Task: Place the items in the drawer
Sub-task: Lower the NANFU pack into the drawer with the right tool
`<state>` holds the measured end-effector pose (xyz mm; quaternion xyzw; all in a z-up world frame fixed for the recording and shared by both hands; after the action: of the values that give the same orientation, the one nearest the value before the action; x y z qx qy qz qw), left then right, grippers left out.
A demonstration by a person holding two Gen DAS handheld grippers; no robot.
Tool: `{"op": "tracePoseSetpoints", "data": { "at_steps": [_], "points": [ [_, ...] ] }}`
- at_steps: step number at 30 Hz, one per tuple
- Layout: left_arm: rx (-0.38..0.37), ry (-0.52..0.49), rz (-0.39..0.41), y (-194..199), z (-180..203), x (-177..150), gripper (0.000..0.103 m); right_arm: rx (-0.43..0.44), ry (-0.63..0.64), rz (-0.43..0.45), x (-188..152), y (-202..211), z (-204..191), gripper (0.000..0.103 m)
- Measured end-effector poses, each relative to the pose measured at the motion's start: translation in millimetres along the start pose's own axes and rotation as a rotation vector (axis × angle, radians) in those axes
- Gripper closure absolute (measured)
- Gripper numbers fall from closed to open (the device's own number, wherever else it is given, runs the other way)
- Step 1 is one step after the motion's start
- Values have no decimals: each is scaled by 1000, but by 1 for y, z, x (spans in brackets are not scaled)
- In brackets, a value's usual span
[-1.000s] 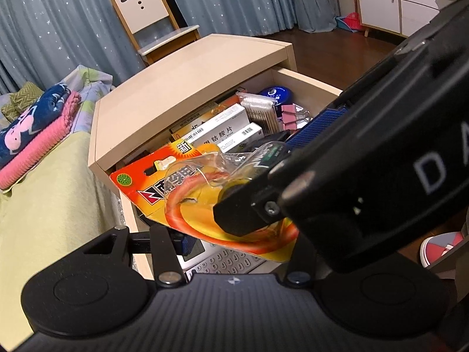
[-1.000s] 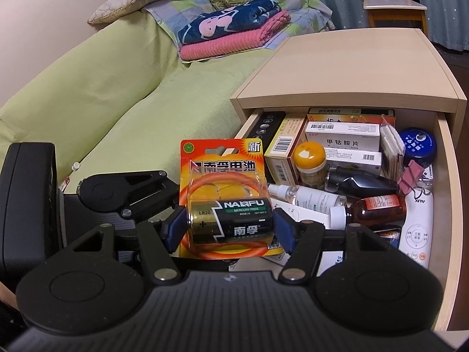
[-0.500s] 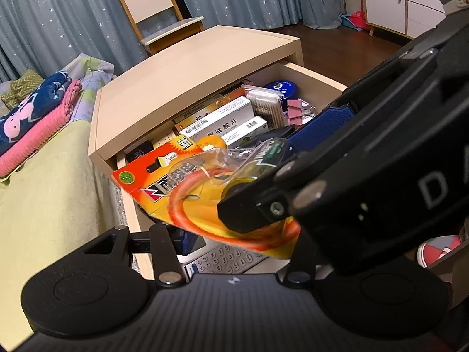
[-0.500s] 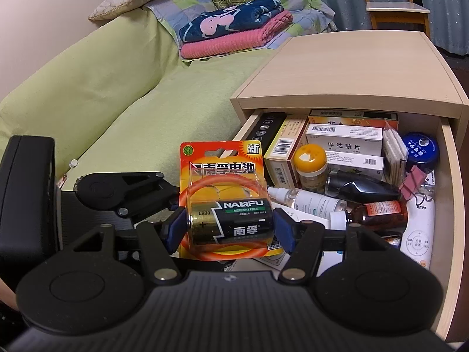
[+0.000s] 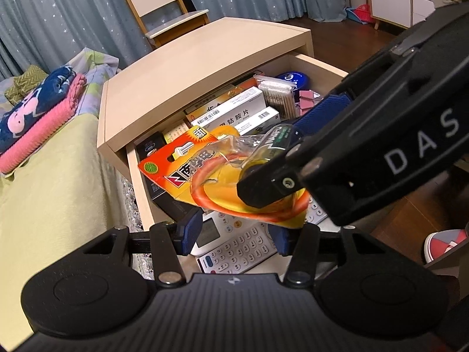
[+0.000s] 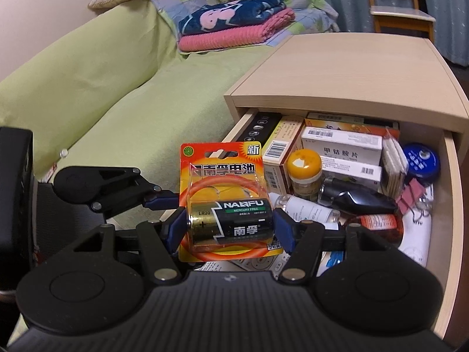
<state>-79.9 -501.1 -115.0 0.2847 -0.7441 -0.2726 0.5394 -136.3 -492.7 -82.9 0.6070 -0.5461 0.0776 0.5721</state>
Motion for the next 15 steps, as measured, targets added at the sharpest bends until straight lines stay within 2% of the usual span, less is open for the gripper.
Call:
{"op": "tracePoseSetpoints", "data": {
  "at_steps": [15],
  "points": [
    [19,14,-12,1,-23,-7,48,-6,158,-106,2,-31,8,44]
  ]
}}
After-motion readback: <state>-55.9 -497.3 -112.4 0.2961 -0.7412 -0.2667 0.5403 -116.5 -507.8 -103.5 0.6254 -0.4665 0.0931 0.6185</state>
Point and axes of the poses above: each gripper's, at about its wrist camera, not at the fingertips, and y roughly against the way its jaws point, z to its right, x to its top, the point moved 8 cm from there along -y, roughly the way its jaws point, and after that the axes turned 4 degrees about z, right-handed, at the moved point
